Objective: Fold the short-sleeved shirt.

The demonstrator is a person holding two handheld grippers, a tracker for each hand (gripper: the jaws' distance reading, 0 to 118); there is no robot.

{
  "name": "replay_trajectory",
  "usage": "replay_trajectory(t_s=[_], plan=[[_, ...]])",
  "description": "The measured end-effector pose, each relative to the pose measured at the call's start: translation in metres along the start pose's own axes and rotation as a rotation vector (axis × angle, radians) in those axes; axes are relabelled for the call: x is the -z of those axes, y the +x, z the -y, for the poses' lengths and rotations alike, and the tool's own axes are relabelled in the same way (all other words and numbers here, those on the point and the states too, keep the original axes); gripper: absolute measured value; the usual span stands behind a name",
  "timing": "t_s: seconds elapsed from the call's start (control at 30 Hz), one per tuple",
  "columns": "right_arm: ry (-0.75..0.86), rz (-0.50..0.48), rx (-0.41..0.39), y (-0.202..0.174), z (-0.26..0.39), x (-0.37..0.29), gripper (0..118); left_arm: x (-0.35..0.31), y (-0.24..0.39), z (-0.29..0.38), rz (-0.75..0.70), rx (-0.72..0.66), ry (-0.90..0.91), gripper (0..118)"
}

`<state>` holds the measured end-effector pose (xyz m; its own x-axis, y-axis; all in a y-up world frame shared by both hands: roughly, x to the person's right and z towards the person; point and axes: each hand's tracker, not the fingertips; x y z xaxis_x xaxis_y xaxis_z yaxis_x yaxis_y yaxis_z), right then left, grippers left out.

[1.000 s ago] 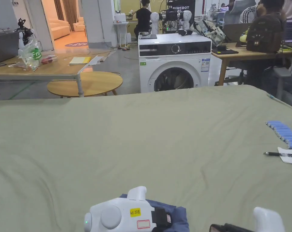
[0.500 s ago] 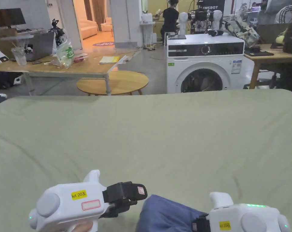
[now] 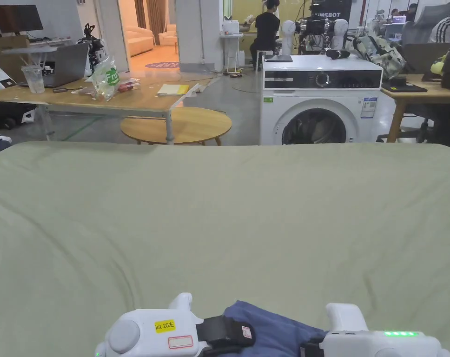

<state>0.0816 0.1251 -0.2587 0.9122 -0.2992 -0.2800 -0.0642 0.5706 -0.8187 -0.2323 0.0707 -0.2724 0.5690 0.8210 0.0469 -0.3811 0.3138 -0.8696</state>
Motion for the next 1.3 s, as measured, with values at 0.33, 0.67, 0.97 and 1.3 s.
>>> replay_trajectory(t_s=[0.33, 0.67, 0.97, 1.3], plan=[[0.130, -0.257, -0.262, -0.185, -0.059, 0.028, 0, -0.210, -0.057, -0.034, -0.102, -0.020, 0.305, 36], [0.092, -0.435, -0.334, -0.333, -0.078, 0.100, 0, -0.385, -0.157, -0.054, -0.555, -0.043, 0.506, 41], [0.188, -0.338, -0.352, -0.287, -0.077, 0.069, 0, -0.394, -0.062, -0.036, -0.988, 0.331, 0.762, 73], [0.465, -0.119, -0.337, -0.149, -0.081, -0.053, 0, -0.263, 0.116, -0.035, -0.641, 0.651, 0.791, 35]])
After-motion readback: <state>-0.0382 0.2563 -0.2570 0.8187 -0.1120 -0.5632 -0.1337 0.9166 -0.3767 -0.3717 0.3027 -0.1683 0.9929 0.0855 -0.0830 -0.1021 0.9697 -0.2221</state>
